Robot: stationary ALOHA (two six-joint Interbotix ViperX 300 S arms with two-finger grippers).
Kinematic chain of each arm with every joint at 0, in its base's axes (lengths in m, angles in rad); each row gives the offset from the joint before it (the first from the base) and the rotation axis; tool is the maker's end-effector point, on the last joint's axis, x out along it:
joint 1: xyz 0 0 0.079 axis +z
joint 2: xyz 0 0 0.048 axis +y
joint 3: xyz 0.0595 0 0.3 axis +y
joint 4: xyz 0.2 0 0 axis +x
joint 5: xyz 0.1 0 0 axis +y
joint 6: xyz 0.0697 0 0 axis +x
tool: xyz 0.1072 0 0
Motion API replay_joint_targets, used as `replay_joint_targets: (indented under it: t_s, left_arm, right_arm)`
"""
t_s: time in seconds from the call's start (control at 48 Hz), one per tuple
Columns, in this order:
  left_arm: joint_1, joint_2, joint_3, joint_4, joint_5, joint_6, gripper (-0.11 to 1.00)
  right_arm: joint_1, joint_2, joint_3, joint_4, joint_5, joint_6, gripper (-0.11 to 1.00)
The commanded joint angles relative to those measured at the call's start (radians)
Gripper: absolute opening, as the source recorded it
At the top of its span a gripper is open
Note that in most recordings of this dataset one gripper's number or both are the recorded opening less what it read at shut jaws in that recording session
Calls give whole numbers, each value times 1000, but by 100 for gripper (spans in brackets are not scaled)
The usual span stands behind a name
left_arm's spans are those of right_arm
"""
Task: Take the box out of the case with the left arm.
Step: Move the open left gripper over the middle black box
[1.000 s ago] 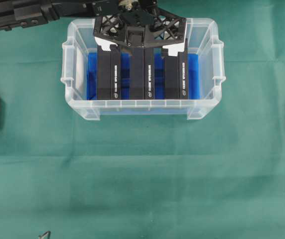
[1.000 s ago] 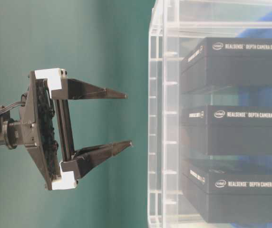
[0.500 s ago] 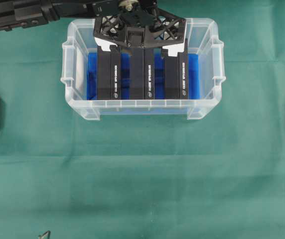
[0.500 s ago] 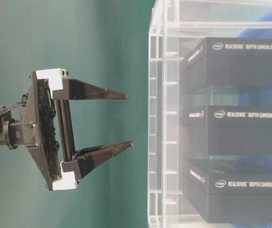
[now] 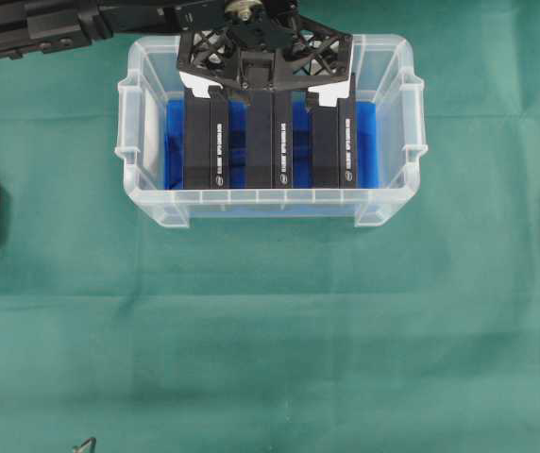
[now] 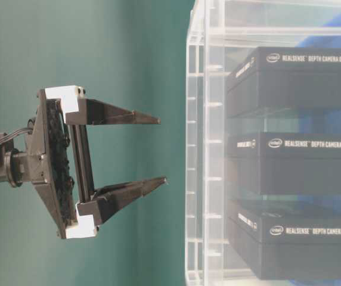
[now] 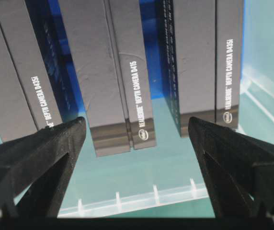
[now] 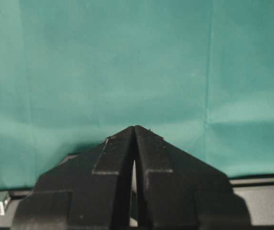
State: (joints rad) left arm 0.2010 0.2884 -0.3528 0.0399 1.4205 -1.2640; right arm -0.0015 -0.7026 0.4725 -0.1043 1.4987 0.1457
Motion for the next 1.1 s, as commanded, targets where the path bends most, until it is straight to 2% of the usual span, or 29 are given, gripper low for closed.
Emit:
replay_joint_targets:
  t_s: [0.0, 0.562, 1.083]
  left_arm:
    - [-3, -18, -12, 3, -3, -2, 87]
    - [-3, -11, 3, 12, -11, -3, 87]
    - [-2, -17, 155, 21, -150, -26, 87]
  right_arm:
    - [0, 2, -18, 0, 0, 3, 1]
    - [-2, 2, -18, 0, -3, 0, 1]
    - [0, 3, -17, 0, -5, 3, 1]
